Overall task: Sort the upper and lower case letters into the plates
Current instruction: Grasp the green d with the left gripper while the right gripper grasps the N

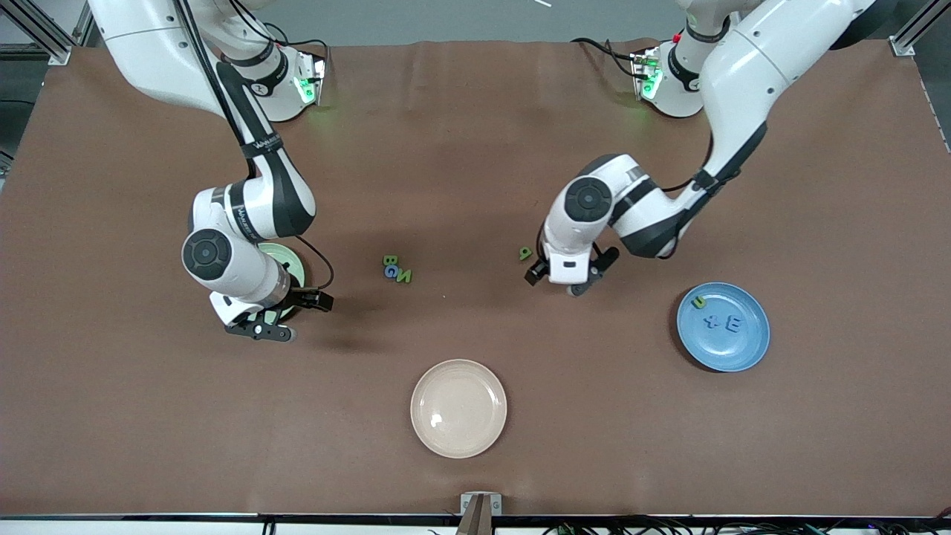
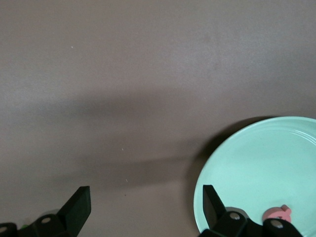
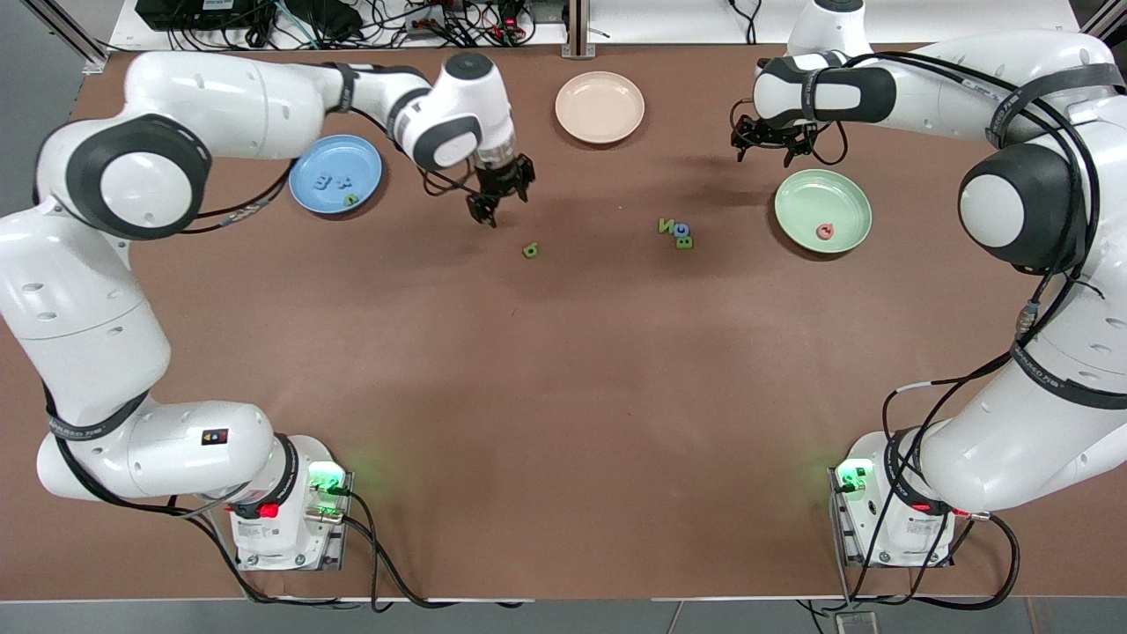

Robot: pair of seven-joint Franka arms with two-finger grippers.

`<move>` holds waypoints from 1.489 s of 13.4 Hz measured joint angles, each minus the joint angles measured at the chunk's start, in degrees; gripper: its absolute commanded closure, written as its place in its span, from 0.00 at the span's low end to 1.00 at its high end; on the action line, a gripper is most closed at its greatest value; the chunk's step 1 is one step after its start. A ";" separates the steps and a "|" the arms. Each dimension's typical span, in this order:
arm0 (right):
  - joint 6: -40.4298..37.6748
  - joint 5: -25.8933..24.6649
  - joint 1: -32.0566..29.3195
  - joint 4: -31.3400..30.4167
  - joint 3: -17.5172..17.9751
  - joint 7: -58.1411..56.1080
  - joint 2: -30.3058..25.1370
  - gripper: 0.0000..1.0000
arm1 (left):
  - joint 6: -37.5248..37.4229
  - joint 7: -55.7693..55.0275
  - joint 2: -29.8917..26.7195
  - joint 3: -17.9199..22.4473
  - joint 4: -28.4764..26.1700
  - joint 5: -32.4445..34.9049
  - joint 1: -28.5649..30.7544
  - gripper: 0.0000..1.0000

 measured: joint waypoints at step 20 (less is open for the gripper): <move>16.92 0.06 20.48 -2.16 0.00 30.18 9.67 0.03 | 5.43 -25.39 4.31 3.19 -2.31 9.96 -6.74 0.36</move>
